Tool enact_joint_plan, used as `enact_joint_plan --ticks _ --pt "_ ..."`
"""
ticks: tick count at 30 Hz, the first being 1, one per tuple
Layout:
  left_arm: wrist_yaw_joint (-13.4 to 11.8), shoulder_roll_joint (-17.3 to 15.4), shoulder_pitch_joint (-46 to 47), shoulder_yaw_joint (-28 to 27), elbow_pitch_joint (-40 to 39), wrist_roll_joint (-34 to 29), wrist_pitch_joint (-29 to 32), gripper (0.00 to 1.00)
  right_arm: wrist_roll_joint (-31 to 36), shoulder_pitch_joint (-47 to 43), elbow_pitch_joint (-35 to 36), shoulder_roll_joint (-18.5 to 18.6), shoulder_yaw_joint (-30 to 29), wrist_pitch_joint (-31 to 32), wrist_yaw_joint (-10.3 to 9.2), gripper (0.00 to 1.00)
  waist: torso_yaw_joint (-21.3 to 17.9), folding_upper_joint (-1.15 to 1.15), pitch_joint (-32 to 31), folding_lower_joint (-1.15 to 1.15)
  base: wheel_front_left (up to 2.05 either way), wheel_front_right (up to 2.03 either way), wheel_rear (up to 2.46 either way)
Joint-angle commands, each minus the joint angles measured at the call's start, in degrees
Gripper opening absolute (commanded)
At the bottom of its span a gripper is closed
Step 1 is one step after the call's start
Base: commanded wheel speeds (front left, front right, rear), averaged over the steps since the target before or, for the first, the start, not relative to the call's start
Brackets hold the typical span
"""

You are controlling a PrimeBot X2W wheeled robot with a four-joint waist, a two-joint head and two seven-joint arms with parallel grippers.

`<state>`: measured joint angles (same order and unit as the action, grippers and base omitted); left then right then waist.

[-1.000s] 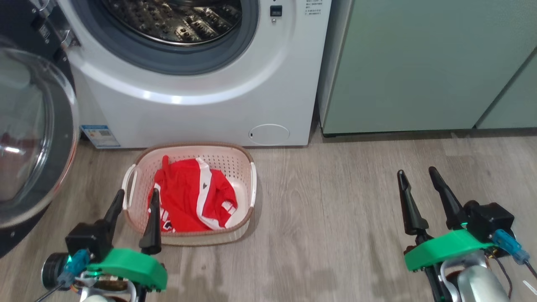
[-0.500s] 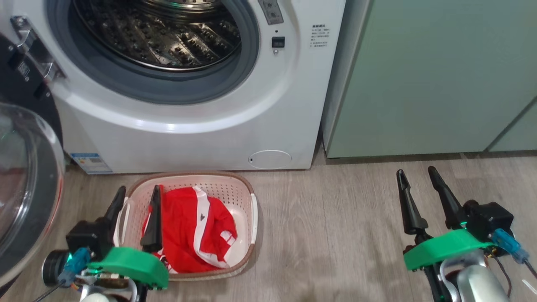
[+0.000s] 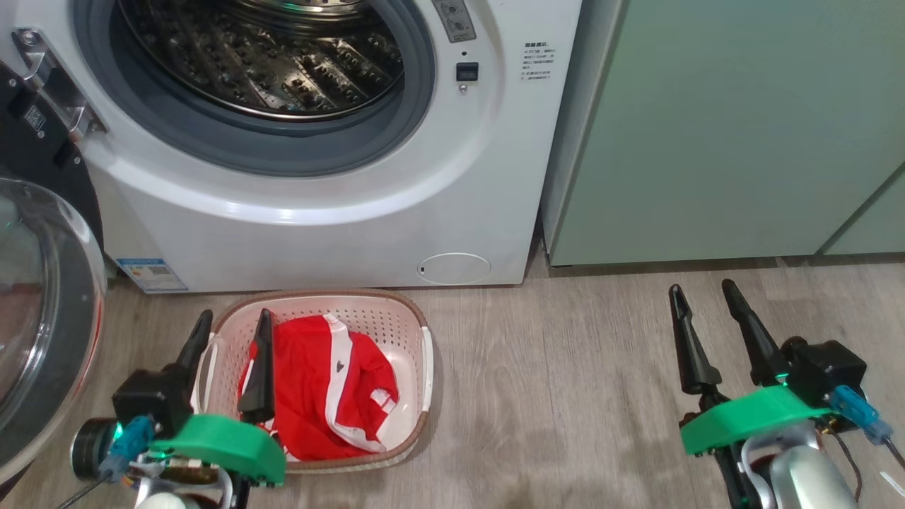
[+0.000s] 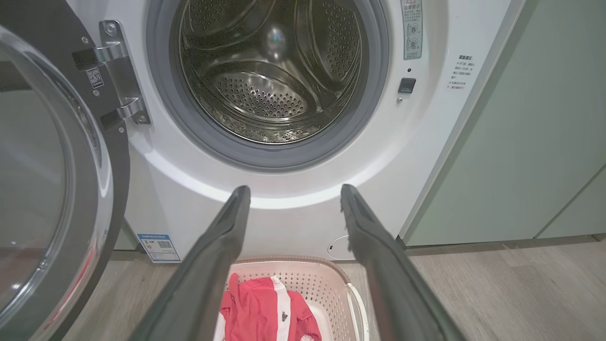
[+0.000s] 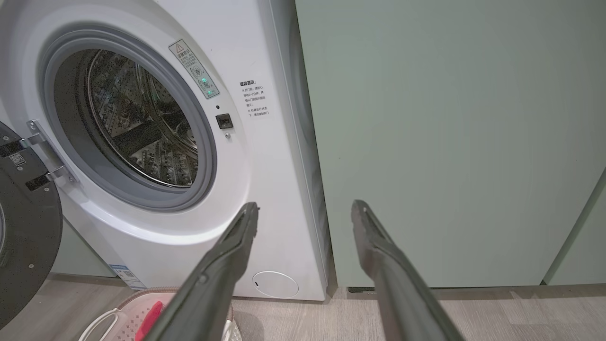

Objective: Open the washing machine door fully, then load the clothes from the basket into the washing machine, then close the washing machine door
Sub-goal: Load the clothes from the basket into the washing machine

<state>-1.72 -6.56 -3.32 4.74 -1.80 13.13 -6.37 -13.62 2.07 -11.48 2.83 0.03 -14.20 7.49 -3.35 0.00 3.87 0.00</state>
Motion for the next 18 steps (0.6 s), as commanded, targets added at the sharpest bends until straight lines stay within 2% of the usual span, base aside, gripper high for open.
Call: enact_joint_plan --ticks 1,10,18 --pt "-0.4 -1.0 2.9 -1.6 -2.1 0.2 -0.2 1.0 -0.1 2.4 1.5 0.0 1.2 -0.6 0.0 1.0 0.1 0.0 0.0 0.0 0.0 0.0 0.0" --pt "-0.7 -1.2 3.1 -1.3 -2.2 0.3 -0.3 1.0 -0.2 2.6 1.4 0.0 1.4 -0.6 0.0 1.0 0.3 0.0 0.2 0.0 0.0 0.0 0.0" --pt "0.5 -2.1 7.9 -0.7 -1.5 1.1 0.6 1.0 -0.3 4.5 2.8 0.0 1.5 -0.7 0.0 1.0 0.2 0.0 4.9 0.0 0.0 0.0 0.0"
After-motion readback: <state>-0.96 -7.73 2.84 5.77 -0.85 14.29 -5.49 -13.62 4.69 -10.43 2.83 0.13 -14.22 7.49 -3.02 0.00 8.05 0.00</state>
